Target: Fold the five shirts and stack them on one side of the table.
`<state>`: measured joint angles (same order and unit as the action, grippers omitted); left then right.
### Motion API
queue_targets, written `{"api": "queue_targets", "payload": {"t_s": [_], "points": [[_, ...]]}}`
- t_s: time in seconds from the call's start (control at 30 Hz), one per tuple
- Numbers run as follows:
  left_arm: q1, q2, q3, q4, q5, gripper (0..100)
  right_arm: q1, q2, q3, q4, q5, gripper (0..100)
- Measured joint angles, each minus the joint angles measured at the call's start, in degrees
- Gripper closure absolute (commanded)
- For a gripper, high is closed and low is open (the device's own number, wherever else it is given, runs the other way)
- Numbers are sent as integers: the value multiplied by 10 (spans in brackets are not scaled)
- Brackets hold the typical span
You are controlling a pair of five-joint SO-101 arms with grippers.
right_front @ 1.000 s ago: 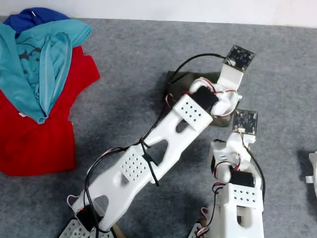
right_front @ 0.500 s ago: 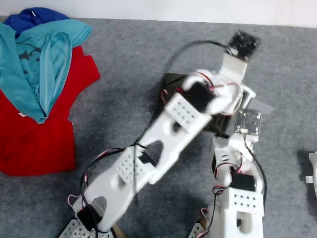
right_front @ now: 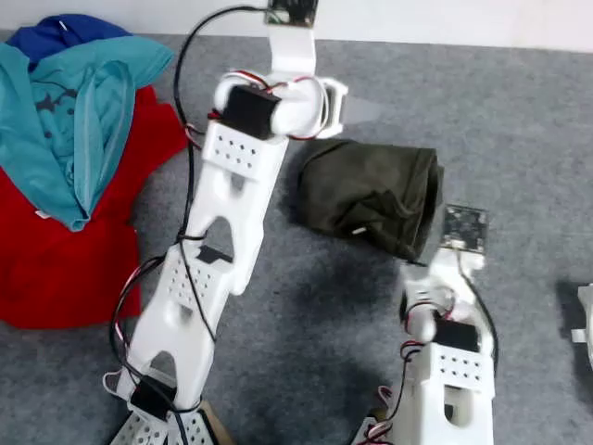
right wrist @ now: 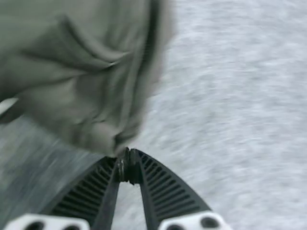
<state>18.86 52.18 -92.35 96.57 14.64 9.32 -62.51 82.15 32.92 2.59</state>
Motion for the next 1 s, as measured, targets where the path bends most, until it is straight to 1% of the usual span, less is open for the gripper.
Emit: {"api": "queue_targets", "payload": {"t_s": [0.1, 0.2, 0.3, 0.5, 0.6, 0.7, 0.8, 0.93, 1.0], "points": [[-8, 43, 0, 7, 0, 870, 62, 0, 0, -12, -25, 988], [-25, 80, 0, 8, 0, 999, 92, 0, -18, 2, -34, 988], [-45, 106, 0, 8, 0, 973, 103, 0, -64, 30, -35, 988], [-47, 149, 0, 8, 0, 993, 105, 0, -153, 47, -44, 986], [-46, 155, 0, 8, 0, 993, 86, 24, -203, 47, -63, 986], [-47, 155, 0, 8, 0, 993, 62, 98, -274, 55, -74, 986], [-50, 155, 0, 8, 4, 993, 49, 218, -389, 119, -97, 989], [-77, 155, 0, 8, 54, 993, 21, 387, -575, 236, -106, 990], [-97, 155, 0, 8, 84, 993, 11, 457, -652, 271, -107, 990]]}}
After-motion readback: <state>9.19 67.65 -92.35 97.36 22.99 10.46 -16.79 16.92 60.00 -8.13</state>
